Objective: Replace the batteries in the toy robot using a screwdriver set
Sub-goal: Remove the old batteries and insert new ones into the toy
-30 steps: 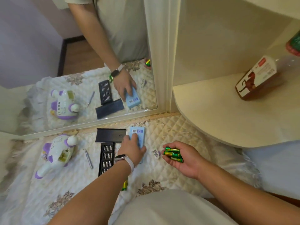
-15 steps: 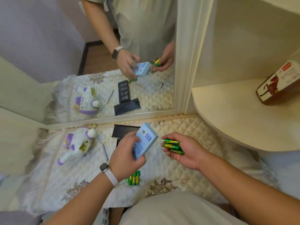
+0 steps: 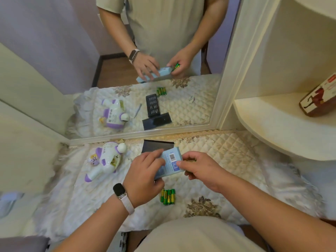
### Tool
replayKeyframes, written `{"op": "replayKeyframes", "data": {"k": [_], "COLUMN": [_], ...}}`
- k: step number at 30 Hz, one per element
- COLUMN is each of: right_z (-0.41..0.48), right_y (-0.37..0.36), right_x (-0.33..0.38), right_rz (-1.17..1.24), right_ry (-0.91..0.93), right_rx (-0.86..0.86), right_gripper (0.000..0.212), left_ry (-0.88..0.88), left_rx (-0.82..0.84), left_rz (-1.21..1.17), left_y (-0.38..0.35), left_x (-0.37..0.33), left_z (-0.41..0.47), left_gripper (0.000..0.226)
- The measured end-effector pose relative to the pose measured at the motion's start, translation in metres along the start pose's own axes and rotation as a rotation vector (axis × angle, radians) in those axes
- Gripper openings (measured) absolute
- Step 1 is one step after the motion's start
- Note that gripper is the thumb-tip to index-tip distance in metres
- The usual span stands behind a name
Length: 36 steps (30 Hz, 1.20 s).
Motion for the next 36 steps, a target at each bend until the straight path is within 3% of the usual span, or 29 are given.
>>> {"op": "replayKeyframes", "data": {"k": [6,13,15,21,24,29,36], "right_z": [-0.003,-0.006,-0.003,0.001,0.002,0.002,-0.005], "right_y": [-0.02,-0.053,-0.065,-0.101,-0.117,-0.136,-0.15], "right_x": [0.006,0.022,0.022,0.007,-0.001,-0.003,0.028], "right_rz": [-0.169,-0.465,-0.352,0.353,0.475,0.213,-0.497], "right_ry": [0.041,0.12,0.131,0.072,0.024,0.058,0.129], "right_rx": [-0.186,-0.42,-0.373,-0.234,-0.226,-0.232,-0.254], "right_gripper": [0.005,0.01,0.012,0.012,0.018,0.018,0.019], "left_ry": [-0.026,0.06,0.077,0.042,0.024,-0.036,-0.022], "left_rx": [0.014,0.068,0.075,0.081,0.084,0.168,0.181], "left_rz": [0.064,0.045,0.01,-0.082,-0.104,-0.055,0.019], "left_y": [0.004,-0.005,-0.006,-0.001,0.002,0.0,-0.001], "left_x": [0.018,0.056,0.068,0.088,0.095,0.096,0.095], "left_z": [-0.024,-0.054,-0.06,-0.075,-0.082,-0.096,-0.107], "left_gripper": [0.044,0.049,0.048,0.046,0.056,0.101,0.11]}}
Point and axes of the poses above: each hand's wrist, its own z-axis towards the middle knuckle, its own y-axis out of the back of the hand, x = y × z, the point moved 10 cm from there along z, towards the middle knuckle, and after that the axes turned 4 degrees about x, right-handed, at the moved point
